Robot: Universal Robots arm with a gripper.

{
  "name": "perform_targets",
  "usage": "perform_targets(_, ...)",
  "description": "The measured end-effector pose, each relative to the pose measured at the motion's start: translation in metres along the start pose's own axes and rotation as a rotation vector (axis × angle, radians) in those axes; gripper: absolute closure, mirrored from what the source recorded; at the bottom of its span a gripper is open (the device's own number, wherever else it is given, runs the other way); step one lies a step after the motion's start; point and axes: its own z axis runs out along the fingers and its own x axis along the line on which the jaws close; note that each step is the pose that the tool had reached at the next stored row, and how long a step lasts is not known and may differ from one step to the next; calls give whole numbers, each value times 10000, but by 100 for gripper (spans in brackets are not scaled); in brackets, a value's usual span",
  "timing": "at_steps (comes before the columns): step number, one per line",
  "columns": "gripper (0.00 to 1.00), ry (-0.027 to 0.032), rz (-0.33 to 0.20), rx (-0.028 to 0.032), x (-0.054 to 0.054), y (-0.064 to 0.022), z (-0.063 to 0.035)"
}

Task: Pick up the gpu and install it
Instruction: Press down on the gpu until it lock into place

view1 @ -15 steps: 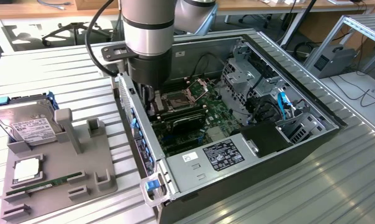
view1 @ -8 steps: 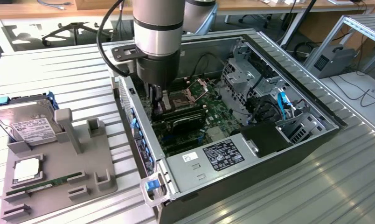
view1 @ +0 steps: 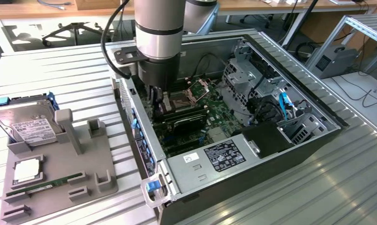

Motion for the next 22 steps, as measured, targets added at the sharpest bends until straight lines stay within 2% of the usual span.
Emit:
perform_targets(6, 89, 9, 0, -8, -7, -2, 84)
perform_targets(12, 89, 26, 0, -8, -8, -10, 94)
perform_targets(19, 89, 26, -3, -7, 5, -13, 4)
perform_targets(20, 89, 26, -3, -18, 16, -21, 5)
perform_targets(22, 89, 27, -7, -80, 49, -53, 11)
